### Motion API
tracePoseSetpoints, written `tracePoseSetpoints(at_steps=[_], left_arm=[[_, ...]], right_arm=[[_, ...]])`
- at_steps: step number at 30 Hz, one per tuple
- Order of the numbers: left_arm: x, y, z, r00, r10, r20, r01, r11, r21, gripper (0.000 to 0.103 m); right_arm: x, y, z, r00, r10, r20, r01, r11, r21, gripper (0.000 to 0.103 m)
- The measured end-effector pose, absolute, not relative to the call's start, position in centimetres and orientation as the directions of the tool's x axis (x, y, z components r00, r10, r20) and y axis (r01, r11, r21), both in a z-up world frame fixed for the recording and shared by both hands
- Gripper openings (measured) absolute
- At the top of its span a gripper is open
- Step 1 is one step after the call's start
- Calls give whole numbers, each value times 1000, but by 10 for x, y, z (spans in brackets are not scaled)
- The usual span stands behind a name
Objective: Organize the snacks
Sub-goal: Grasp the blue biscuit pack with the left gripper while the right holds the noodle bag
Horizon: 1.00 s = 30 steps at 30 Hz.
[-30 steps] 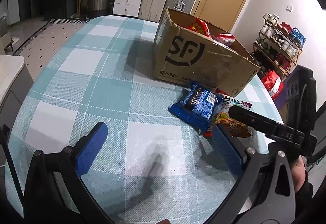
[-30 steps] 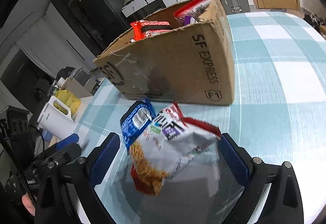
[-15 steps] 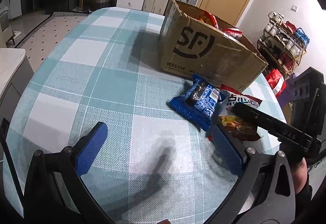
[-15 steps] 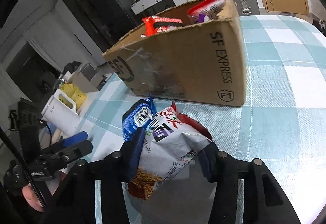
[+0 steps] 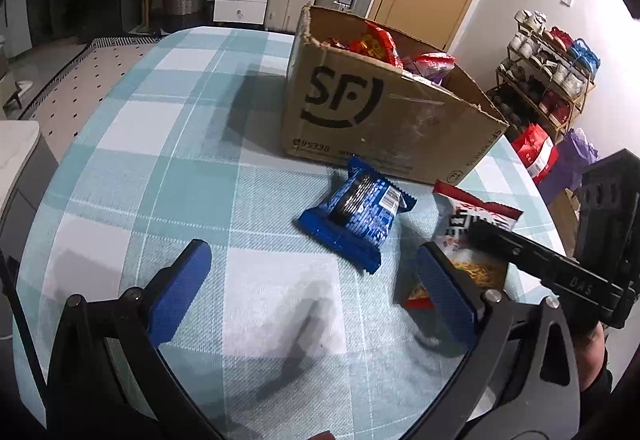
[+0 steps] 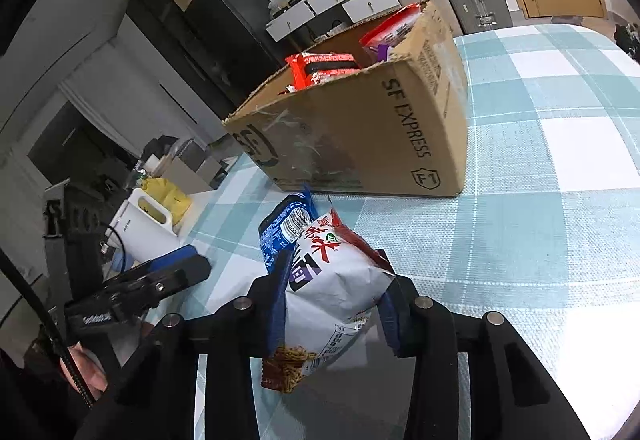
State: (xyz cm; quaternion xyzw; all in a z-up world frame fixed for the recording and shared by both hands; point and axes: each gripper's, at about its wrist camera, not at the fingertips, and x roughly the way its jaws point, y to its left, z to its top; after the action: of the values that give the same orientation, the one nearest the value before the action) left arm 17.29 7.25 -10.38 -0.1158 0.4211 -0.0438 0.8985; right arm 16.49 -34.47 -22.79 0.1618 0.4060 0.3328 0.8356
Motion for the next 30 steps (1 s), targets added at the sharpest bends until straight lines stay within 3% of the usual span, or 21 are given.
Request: tracePoseSetpoints(at_steps=[18, 30], left_arm=[[232, 41, -109, 600, -155, -785, 71, 987, -141, 102], [259, 18, -127, 562, -136, -816, 119, 989, -82, 102]], right_arm=[[148, -403, -219, 521, 691, -501, -366, 711, 601, 39], [138, -421, -216, 550, 666, -504, -340, 729, 594, 39]])
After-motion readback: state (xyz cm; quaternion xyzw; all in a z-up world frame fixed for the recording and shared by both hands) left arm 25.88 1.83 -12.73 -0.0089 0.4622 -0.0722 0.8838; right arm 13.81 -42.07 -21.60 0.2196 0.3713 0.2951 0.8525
